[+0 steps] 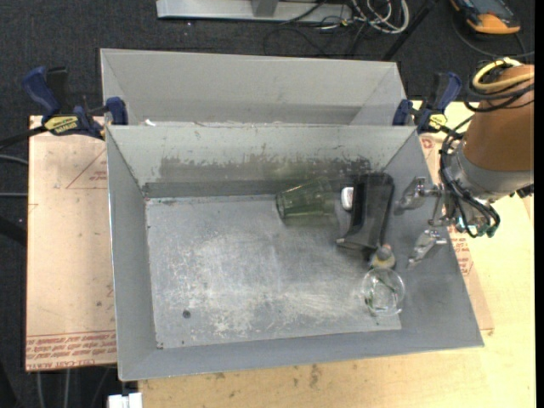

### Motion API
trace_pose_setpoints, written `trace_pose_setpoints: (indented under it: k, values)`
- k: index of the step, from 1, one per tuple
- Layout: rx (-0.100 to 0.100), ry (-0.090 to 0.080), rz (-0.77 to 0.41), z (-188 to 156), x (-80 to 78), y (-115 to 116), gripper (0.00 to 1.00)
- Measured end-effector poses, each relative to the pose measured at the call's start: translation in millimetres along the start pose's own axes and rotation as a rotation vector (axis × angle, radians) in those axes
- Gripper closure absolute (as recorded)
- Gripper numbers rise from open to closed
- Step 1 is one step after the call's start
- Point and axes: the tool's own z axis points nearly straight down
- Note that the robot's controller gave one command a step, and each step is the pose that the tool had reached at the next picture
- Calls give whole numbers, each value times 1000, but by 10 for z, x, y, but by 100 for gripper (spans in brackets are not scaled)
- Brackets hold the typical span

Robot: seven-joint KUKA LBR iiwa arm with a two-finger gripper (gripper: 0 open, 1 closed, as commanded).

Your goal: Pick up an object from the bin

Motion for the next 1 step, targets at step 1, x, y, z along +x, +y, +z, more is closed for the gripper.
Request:
trace_pose_setpoints:
  k: [1]
  values:
    - [1,-7,-3,-42,-19,7,0]
